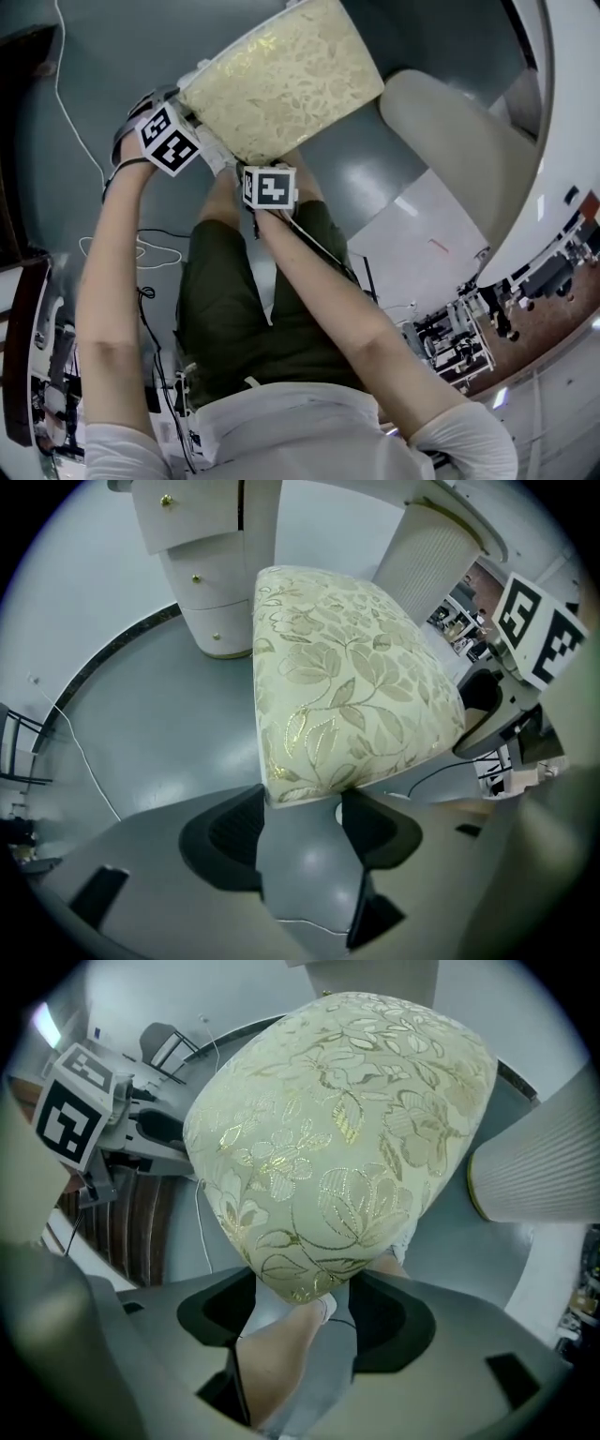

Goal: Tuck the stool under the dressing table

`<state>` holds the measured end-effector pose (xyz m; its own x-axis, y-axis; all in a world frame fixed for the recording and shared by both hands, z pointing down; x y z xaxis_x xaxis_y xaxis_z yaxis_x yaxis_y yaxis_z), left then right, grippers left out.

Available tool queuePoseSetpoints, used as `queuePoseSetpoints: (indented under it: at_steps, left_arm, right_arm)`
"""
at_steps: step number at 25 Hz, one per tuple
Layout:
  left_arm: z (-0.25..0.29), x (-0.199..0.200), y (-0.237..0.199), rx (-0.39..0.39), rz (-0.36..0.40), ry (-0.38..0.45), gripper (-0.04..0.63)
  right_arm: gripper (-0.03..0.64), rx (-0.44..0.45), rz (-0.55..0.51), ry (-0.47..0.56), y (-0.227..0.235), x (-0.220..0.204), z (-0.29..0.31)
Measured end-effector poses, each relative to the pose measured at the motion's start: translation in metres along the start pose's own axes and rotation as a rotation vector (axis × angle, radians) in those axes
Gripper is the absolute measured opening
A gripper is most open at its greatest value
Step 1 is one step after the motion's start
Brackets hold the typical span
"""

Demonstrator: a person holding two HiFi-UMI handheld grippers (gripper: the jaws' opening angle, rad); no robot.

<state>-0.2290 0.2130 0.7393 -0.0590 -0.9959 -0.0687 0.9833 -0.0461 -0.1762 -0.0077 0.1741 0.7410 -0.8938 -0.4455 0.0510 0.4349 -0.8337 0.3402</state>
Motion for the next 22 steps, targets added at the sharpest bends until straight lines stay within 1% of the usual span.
queuePoseSetpoints:
  at_steps: [3,7,10,12,16,22]
  left_arm:
    - [-0.001,0.001,0.002,0.031,-0.006,0.004,0.252]
    - [-0.002,0.001,0.0,0.046,0.015,0.013,0.252]
    - [-0.003,0.005,0.001,0.059,0.036,0.03,0.25]
    - [-0.001,0.024,0.003,0.063,0.05,0.038,0.249]
    - [0.005,0.08,0.006,0.079,0.074,0.064,0.245]
    - [0.007,0.132,0.011,0.089,0.116,0.098,0.242]
  right_arm:
    - [0.319,0.02,0.002,-0.008,0.002,0.001,-0.001]
    - [0.293,0.03,-0.022,-0.005,0.0,0.001,-0.002]
    - [0.288,0.023,-0.016,0.0,0.001,0.003,-0.003]
    - [0.29,0.014,-0.008,0.0,0.015,0.009,-0.008]
    - [0.287,-0.01,-0.005,0.0,0.059,0.032,-0.022]
    - [0.284,-0.027,0.031,0.003,0.095,0.053,-0.038]
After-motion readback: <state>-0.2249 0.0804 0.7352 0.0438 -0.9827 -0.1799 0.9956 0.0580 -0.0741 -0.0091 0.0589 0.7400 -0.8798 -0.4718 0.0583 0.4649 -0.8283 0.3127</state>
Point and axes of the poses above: the fingertips, and each gripper's own axes: z forward along the fingers, y to its right, x out of its top, the point moved 8 cm from there along -z, backward along the fingers, and after that the axes turned 15 degrees about -z, right-handed, at the moved point
